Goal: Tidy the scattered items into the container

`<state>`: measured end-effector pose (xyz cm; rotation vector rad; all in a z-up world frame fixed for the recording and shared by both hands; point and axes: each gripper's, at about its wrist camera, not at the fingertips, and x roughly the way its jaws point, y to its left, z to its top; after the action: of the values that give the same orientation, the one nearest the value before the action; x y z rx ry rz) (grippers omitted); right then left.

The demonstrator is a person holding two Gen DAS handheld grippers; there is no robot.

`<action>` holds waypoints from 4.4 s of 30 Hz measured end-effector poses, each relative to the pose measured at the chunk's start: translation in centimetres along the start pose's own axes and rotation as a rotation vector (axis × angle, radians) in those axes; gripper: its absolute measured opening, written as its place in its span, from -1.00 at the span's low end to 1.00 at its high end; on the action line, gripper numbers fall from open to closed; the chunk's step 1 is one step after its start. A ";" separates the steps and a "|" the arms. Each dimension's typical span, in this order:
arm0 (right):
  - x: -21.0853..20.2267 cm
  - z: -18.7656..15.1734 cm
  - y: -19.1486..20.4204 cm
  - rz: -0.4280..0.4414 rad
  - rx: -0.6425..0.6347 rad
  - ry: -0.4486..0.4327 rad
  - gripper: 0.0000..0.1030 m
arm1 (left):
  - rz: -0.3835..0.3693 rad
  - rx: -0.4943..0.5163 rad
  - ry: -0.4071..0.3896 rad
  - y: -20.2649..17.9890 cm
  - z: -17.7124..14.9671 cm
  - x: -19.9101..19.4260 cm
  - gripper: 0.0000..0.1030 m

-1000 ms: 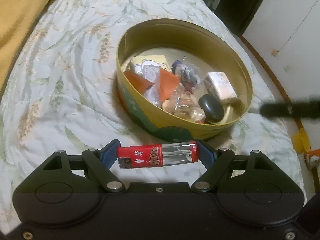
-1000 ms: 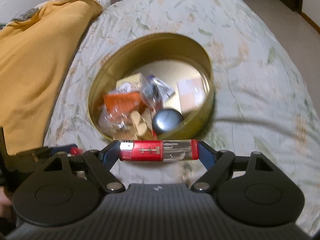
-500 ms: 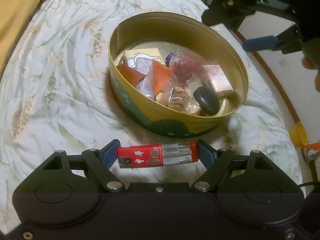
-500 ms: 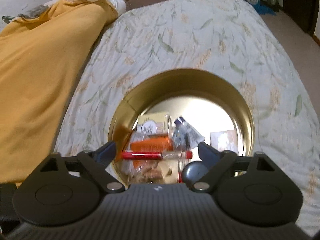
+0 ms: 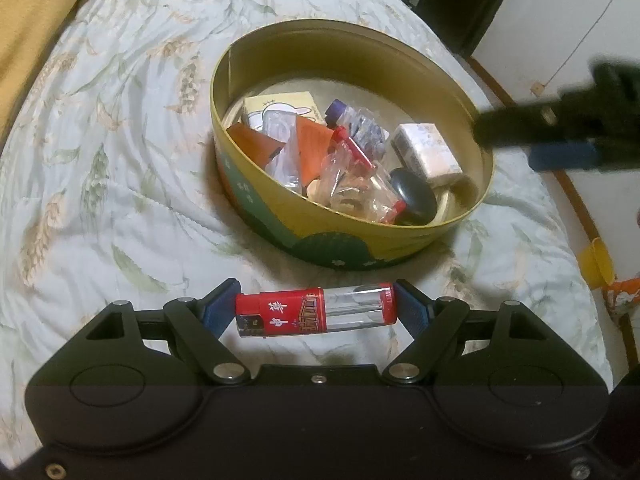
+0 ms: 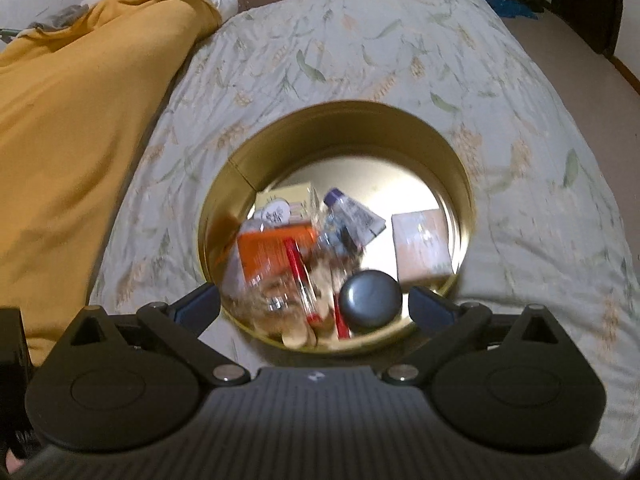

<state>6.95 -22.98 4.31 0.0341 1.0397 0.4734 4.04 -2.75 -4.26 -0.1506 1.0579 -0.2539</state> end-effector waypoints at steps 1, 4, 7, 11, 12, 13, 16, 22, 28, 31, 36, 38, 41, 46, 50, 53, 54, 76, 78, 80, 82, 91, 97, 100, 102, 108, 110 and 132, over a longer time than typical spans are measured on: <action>-0.1 -0.5 -0.2 -0.002 0.000 0.000 1.00 | 0.002 0.001 0.002 0.0 0.0 0.0 0.56; -0.3 -2.0 -0.7 -0.006 0.002 0.008 1.00 | 0.008 0.005 0.007 -0.1 -0.1 0.2 0.56; -0.3 -3.5 -1.2 -0.008 0.004 0.019 1.00 | 0.017 0.009 0.014 -0.2 -0.3 0.4 0.56; 0.2 -5.2 -1.7 -0.023 -0.003 0.029 1.00 | 0.032 0.007 0.023 -0.2 -0.4 0.7 0.56; 0.3 -5.5 -1.9 -0.029 -0.004 0.030 1.00 | 0.035 0.005 0.025 -0.2 -0.5 0.8 0.56; 0.5 -5.9 -2.0 -0.034 -0.001 0.031 1.00 | 0.038 0.003 0.026 -0.2 -0.5 0.8 0.56; 1.0 -6.8 -2.6 -0.035 0.013 0.034 1.00 | 0.046 -0.003 0.030 -0.1 -0.6 0.9 0.56; 2.2 -8.1 -3.1 -0.038 0.029 0.046 1.00 | 0.061 -0.003 0.040 -0.2 -0.7 1.0 0.56; 2.0 -8.4 -3.0 -0.019 0.033 0.034 1.00 | 0.078 -0.006 0.042 -0.3 -0.5 0.7 0.56; 2.0 -8.4 -3.1 -0.016 0.034 0.032 1.00 | 0.091 -0.006 0.029 -0.3 0.0 0.1 0.56; 2.1 -8.5 -3.2 -0.009 0.034 0.044 1.00 | 0.099 -0.014 -0.030 -0.4 1.6 -1.8 0.56; 2.2 -8.5 -3.0 -0.011 0.025 0.047 1.00 | 0.103 -0.015 -0.063 -0.6 2.6 -2.7 0.56; 2.2 -8.5 -2.9 -0.009 0.019 0.053 1.00 | 0.106 -0.009 -0.101 -1.1 4.4 -3.8 0.56; 2.1 -8.4 -3.0 0.007 0.024 0.056 1.00 | 0.113 0.010 -0.144 -2.1 7.3 -4.7 0.56; 2.3 -8.4 -3.2 0.015 0.039 0.066 1.00 | 0.113 0.027 -0.167 -2.8 9.5 -4.6 0.56; 2.6 -8.3 -3.4 0.020 0.046 0.077 1.00 | 0.126 0.040 -0.170 -3.3 11.2 -3.9 0.56; 2.7 -8.3 -3.5 0.023 0.048 0.078 1.00 | 0.130 0.042 -0.171 -3.5 11.8 -3.5 0.56; 3.5 -7.1 -5.6 0.061 0.124 0.067 1.00 | 0.164 -0.038 -0.145 -3.2 14.4 0.1 0.99; 3.5 -7.1 -5.6 0.053 0.122 0.064 1.00 | 0.180 -0.019 -0.137 -3.1 13.4 0.0 0.99; 3.4 -7.1 -5.5 0.037 0.118 0.058 1.00 | 0.190 -0.007 -0.131 -3.0 12.2 -0.2 0.99; 3.3 -7.2 -5.5 0.020 0.114 0.052 1.00 | 0.194 -0.004 -0.128 -2.7 11.0 -0.5 0.99; 3.0 -7.5 -5.0 -0.053 0.076 0.038 1.00 | 0.211 -0.018 -0.093 -1.5 5.8 -0.5 0.99; 3.1 -7.9 -4.2 -0.087 0.041 0.043 1.00 | 0.211 -0.054 -0.067 -0.7 2.9 0.4 0.99; 3.2 -8.1 -3.9 -0.105 0.027 0.052 1.00 | 0.211 -0.053 -0.049 -0.6 1.9 0.9 0.99; 3.3 -8.3 -3.6 -0.126 0.005 0.054 1.00 | 0.219 -0.041 -0.041 -0.7 1.4 1.2 0.99; 3.4 -8.6 -2.7 -0.187 -0.063 0.062 1.00 | 0.219 -0.024 -0.019 -0.8 0.3 2.0 0.99; 3.4 -8.6 -2.7 -0.207 -0.074 0.062 1.00 | 0.225 -0.018 -0.016 -0.8 0.2 2.2 0.99; 4.2 -9.0 -2.3 -0.268 -0.106 0.097 1.00 | 0.195 -0.012 0.027 -1.1 -1.7 3.9 0.99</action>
<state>1.98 -25.20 -4.33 -0.2226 1.0946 0.2876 4.20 -4.85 -8.09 -0.0540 1.0932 -0.0732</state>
